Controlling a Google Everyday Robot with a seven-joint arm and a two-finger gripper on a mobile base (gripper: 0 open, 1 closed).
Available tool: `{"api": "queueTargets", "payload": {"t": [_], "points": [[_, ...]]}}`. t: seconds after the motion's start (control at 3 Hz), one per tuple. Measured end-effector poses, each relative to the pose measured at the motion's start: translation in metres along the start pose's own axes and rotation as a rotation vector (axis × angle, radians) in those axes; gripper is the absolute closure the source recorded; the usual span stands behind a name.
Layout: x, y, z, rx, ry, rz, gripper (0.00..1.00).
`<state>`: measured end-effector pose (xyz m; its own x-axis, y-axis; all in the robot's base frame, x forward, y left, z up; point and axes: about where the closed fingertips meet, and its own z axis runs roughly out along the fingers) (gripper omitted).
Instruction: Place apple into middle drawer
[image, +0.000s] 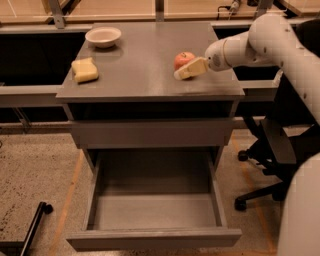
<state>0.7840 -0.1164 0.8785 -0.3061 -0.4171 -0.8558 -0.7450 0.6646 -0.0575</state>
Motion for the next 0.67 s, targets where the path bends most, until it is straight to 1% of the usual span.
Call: {"api": "queueTargets", "payload": {"t": [0.33, 0.67], "points": [[0.005, -0.006, 0.028, -0.020, -0.017, 0.033, 0.00], [0.006, -0.007, 0.048, -0.038, -0.033, 0.044, 0.19]]}}
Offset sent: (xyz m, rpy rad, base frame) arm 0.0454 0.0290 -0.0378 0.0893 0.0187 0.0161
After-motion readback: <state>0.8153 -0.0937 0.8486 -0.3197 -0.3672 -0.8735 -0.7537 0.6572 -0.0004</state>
